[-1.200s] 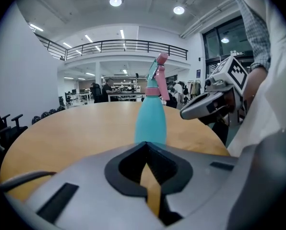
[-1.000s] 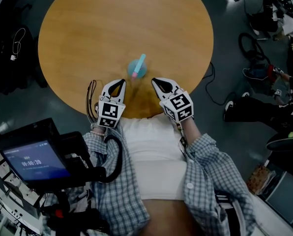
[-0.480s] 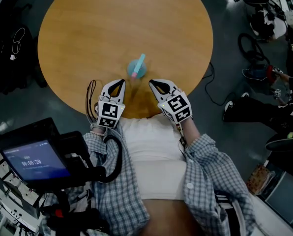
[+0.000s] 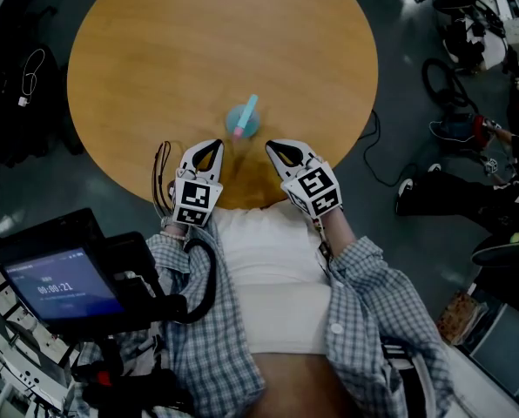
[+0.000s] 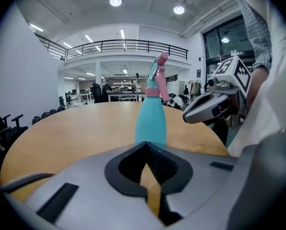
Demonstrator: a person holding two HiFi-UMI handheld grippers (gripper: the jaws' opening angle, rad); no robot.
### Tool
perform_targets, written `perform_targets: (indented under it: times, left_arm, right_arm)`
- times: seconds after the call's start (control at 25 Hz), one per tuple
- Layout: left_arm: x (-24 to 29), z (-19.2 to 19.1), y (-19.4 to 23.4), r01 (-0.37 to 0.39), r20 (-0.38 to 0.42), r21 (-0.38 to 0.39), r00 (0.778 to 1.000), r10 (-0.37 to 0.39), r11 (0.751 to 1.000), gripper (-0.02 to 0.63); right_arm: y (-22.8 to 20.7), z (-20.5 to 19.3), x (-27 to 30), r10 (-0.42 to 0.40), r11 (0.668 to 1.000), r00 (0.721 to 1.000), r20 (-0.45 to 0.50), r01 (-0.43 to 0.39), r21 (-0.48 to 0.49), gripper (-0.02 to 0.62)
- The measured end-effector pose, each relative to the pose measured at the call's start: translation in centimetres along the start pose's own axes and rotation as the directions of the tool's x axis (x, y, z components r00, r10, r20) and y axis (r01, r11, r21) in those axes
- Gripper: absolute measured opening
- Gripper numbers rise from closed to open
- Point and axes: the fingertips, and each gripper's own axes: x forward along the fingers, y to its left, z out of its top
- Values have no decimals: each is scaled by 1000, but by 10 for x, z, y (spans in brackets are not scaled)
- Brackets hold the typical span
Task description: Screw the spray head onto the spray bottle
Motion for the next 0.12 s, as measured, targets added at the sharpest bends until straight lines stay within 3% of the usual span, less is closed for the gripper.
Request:
perform_targets:
  times: [0.12]
  left_arm:
    - [0, 1, 0, 2, 0, 2, 1000, -2, 1000, 6]
  right_arm:
    - [1, -1, 0, 8, 1000, 1000, -5, -8, -6, -6]
